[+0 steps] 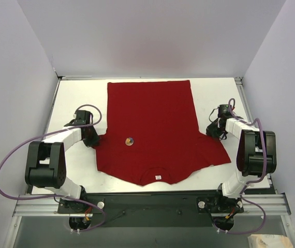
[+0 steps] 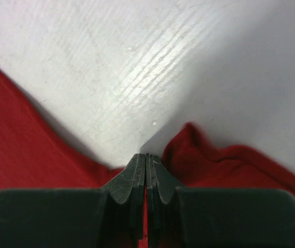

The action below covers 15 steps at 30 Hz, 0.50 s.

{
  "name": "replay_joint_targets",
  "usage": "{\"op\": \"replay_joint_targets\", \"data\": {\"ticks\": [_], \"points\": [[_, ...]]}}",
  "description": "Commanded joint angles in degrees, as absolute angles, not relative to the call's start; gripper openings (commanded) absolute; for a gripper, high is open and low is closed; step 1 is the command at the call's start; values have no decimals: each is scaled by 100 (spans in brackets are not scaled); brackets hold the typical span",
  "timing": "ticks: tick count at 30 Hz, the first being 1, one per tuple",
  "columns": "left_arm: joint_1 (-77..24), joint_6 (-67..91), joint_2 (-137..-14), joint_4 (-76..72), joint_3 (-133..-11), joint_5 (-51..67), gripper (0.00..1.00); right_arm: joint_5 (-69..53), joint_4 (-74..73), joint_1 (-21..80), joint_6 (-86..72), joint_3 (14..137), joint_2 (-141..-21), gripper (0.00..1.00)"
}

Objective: Pin the brooch onto the clothing

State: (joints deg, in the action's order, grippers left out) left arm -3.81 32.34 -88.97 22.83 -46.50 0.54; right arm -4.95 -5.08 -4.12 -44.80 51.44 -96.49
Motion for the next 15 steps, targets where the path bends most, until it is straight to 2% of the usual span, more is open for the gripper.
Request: {"op": "replay_joint_targets", "data": {"ticks": [1, 10, 15], "points": [[-360, 3103, -8991, 2760, -4737, -878, 0, -18, -1037, -501, -4456, 4992, -9405, 0], [-474, 2901, -8877, 2927, -5124, -1020, 0, 114, -1028, -492, -4333, 5106, -9220, 0], [-869, 2725, -8596, 3058, -5422, -1212, 0, 167, -1002, -370, -4210, 5177, -8896, 0]]}}
